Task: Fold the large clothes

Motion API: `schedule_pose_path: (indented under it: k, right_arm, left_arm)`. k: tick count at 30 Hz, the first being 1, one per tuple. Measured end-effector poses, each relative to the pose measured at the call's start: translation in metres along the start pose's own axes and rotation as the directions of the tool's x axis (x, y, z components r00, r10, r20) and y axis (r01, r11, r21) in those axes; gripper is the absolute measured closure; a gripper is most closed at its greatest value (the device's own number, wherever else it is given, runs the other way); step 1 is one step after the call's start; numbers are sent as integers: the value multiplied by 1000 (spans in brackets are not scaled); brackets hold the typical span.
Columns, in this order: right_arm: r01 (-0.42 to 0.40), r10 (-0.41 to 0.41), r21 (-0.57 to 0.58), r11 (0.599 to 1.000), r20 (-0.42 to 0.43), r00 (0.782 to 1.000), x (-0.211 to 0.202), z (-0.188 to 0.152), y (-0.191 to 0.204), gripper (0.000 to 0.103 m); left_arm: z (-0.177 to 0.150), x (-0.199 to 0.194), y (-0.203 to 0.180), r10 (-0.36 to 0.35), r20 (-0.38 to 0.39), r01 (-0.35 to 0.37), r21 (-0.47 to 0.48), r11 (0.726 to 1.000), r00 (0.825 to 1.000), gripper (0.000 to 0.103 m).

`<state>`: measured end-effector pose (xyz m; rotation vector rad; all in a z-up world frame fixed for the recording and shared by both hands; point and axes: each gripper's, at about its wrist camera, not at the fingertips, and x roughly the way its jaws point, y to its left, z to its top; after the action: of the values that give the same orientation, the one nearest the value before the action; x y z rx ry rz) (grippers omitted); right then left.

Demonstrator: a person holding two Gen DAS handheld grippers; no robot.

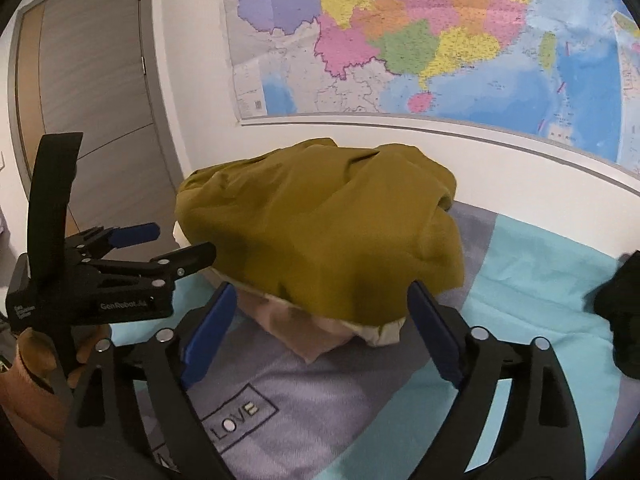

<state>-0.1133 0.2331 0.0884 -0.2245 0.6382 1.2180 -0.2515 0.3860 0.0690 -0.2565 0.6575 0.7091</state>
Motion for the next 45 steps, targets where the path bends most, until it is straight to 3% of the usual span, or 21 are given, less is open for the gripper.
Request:
schedule_pose_path:
  k: [3, 22, 45]
  right_arm:
    - [21, -21, 5, 1000, 7, 1000, -8, -7, 2, 6]
    - [-5, 5, 12, 1000, 8, 1000, -53, -48, 15, 6]
    - [-22, 21, 30, 999, 11, 1000, -71, -59, 17, 6]
  left_arm:
    - [-9, -7, 0, 3, -11, -3, -22, 1000, 1000, 7]
    - [-46, -49, -22, 21, -17, -22, -27, 999, 1000, 7]
    - [-62, -68, -32, 27, -17, -28, -20, 999, 999, 7]
